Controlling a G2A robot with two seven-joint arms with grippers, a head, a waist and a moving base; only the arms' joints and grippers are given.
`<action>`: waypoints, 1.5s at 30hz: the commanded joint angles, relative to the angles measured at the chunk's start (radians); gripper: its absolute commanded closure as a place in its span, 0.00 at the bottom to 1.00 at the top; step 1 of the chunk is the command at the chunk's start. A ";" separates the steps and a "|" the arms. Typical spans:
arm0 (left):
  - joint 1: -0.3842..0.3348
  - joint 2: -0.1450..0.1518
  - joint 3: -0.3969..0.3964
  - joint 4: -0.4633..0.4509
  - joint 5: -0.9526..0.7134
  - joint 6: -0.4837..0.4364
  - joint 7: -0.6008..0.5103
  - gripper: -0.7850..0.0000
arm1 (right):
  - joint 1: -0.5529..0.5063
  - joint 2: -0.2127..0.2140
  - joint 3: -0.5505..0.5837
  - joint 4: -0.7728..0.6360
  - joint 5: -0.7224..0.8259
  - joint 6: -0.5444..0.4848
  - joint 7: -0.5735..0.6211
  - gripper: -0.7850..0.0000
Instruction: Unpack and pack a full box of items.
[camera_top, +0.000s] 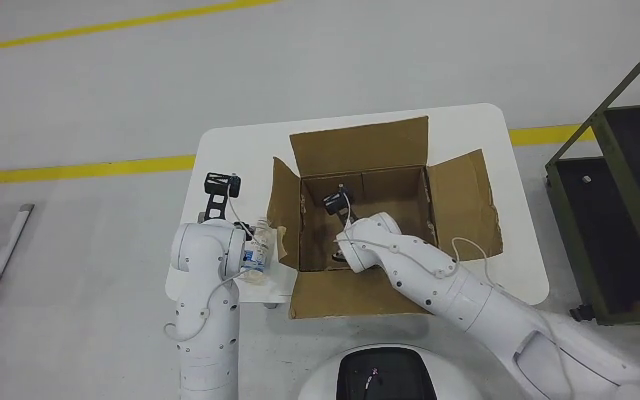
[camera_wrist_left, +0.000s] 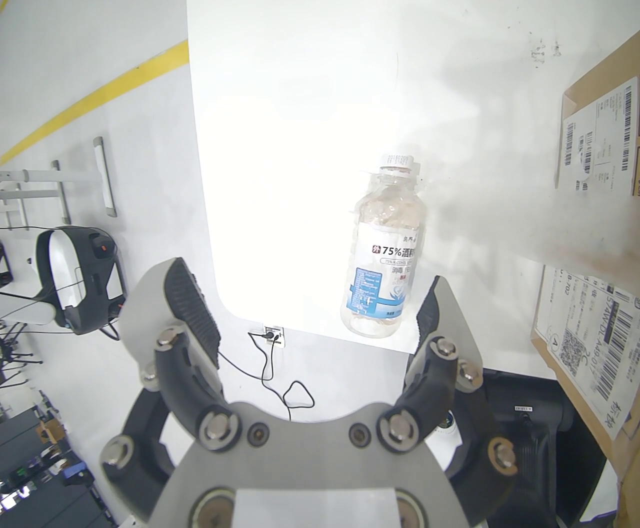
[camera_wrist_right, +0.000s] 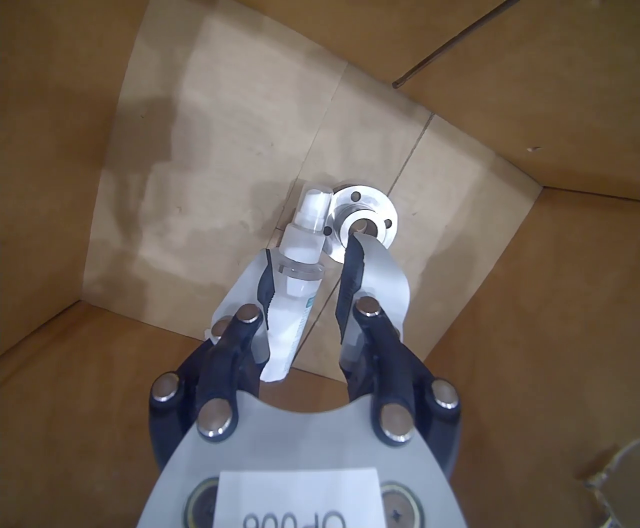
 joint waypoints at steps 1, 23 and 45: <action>0.000 0.000 0.000 0.000 0.000 0.000 0.000 0.00 | -0.004 -0.003 0.008 0.009 0.001 -0.001 -0.001 0.58; 0.000 0.000 0.000 0.000 0.000 0.000 0.000 0.00 | -0.063 -0.023 0.084 0.024 -0.026 -0.045 -0.005 0.51; 0.000 0.000 0.000 0.000 0.000 0.000 0.000 0.00 | -0.058 -0.068 0.103 0.113 -0.034 -0.080 -0.013 0.57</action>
